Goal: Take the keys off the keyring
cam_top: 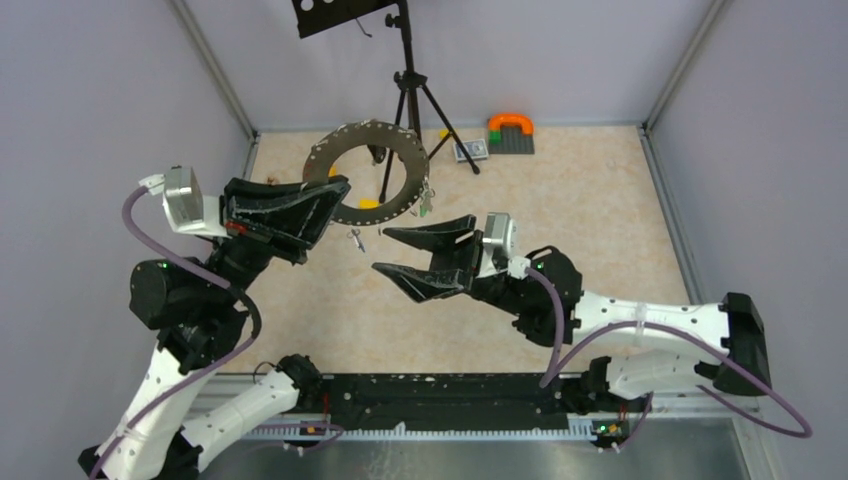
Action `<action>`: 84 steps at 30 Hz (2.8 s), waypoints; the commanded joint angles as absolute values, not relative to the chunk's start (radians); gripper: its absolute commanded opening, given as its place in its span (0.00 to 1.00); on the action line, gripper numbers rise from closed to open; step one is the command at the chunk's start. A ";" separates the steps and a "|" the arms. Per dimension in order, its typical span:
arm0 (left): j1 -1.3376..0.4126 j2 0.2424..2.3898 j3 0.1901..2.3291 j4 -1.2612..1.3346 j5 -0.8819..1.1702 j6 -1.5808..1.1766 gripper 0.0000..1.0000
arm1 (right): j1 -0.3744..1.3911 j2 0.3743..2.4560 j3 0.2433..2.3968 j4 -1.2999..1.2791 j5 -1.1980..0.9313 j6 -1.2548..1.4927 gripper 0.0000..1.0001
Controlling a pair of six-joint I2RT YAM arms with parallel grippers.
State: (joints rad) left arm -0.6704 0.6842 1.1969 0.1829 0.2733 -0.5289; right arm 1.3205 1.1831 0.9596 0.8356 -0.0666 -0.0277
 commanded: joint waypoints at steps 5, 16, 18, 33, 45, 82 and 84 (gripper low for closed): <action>-0.673 0.662 1.230 0.243 0.278 -0.532 0.00 | 1.336 1.223 1.033 0.927 -0.072 -0.008 0.57; -0.673 0.658 1.220 0.244 0.265 -0.532 0.00 | 1.405 1.282 1.053 0.981 0.068 -0.107 0.61; -0.673 0.657 1.217 0.243 0.264 -0.532 0.00 | 1.409 1.290 1.058 0.983 0.066 -0.107 0.61; -0.673 0.654 1.209 0.245 0.262 -0.537 0.00 | 1.443 1.356 1.120 0.985 0.127 -0.187 0.55; -0.673 0.653 1.203 0.250 0.264 -0.541 0.00 | 1.451 1.386 1.137 0.998 0.169 -0.209 0.45; -0.673 0.658 1.181 0.278 0.262 -0.559 0.02 | 1.451 1.386 1.129 1.036 0.209 -0.189 0.14; -0.673 0.655 1.178 0.278 0.256 -0.557 0.02 | 1.451 1.380 1.130 1.023 0.210 -0.182 0.09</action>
